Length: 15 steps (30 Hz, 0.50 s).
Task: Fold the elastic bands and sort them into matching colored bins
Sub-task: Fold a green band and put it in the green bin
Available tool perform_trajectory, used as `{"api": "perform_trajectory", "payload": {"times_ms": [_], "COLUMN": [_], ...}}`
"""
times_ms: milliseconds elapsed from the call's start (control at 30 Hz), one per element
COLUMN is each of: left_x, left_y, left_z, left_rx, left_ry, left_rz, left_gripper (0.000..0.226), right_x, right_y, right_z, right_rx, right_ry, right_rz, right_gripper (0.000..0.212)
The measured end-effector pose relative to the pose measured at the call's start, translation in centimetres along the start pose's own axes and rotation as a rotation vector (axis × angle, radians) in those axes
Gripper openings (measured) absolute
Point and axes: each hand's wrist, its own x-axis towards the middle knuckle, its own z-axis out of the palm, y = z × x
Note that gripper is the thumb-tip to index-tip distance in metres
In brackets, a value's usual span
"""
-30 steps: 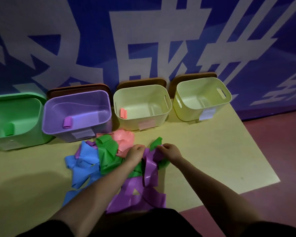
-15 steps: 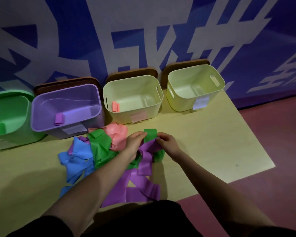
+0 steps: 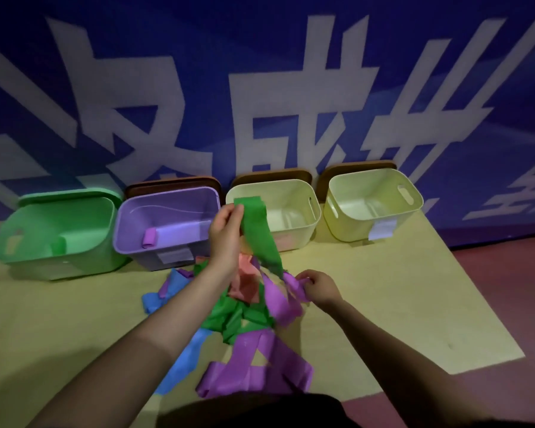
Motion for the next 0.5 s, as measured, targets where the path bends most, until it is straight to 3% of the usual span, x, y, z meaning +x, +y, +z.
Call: {"api": "perform_trajectory", "payload": {"times_ms": [133,300,400,500], "left_x": [0.6,1.2,1.4,1.4], "left_y": [5.5,10.1,10.6,10.9], "left_z": [-1.1,-3.6,-5.7,-7.7], "left_rx": [-0.126,-0.170,-0.149,-0.131], "left_ry": [-0.026,-0.154,-0.185,-0.208], "left_rz": [0.113,0.142,0.066,0.008], "left_gripper": [0.017,0.021,0.023,0.020], "right_x": [0.2,-0.4,-0.9,-2.2], "right_y": [-1.0,-3.9,-7.8,-13.6], "right_z": [0.9,3.0,3.4,3.4], "right_rx": [-0.165,-0.199,-0.150,0.116], "right_ry": [-0.038,-0.071,0.019,0.102], "right_rz": [0.055,0.171,0.077,-0.084], "right_gripper": [0.029,0.032,0.026,0.021]}}
